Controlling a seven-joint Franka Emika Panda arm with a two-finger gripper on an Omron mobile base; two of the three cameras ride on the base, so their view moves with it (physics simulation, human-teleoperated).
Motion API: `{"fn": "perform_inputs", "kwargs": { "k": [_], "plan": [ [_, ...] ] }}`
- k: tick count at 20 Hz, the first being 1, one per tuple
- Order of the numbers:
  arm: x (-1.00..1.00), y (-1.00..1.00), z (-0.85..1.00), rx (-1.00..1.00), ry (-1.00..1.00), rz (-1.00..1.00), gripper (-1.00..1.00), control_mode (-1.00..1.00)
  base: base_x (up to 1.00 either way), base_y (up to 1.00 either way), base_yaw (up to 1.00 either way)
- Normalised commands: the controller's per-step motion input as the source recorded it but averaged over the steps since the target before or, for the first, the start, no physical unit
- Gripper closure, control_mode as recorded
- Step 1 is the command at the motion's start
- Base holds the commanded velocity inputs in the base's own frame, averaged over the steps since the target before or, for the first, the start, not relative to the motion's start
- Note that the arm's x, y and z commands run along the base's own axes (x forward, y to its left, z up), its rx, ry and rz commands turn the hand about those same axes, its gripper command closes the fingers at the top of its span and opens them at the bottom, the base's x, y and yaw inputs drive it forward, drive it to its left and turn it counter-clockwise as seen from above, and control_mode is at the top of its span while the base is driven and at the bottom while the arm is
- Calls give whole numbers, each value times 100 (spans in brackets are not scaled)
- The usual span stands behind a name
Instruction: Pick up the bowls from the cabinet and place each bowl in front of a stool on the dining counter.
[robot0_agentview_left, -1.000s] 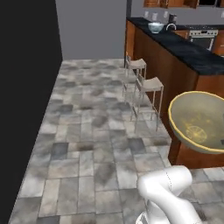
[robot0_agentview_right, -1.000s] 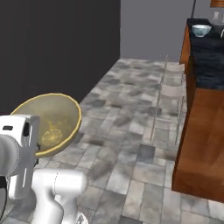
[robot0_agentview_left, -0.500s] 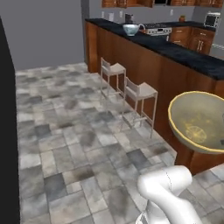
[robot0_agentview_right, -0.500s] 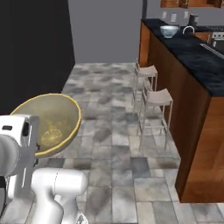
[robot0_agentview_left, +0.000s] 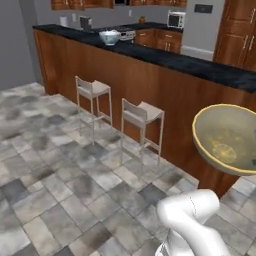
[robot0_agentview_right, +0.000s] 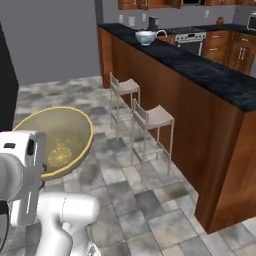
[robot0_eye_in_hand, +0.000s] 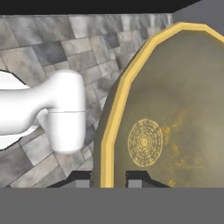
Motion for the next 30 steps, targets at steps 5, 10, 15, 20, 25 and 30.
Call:
{"fn": "perform_inputs", "kwargs": {
  "k": [5, 10, 15, 20, 25, 30],
  "plan": [
    [0, 0, 0, 0, 0, 0, 100, 100, 66, 100, -61],
    [0, 0, 0, 0, 0, 0, 100, 100, 14, 100, -53],
    [0, 0, 0, 0, 0, 0, 100, 100, 0, 100, -40],
    [0, 0, 0, 0, 0, 0, 100, 100, 0, 100, -40],
    [0, 0, 0, 0, 0, 0, 100, 100, 10, 99, -43],
    [0, 0, 0, 0, 0, 0, 100, 100, 34, 93, -44]
  ]
}}
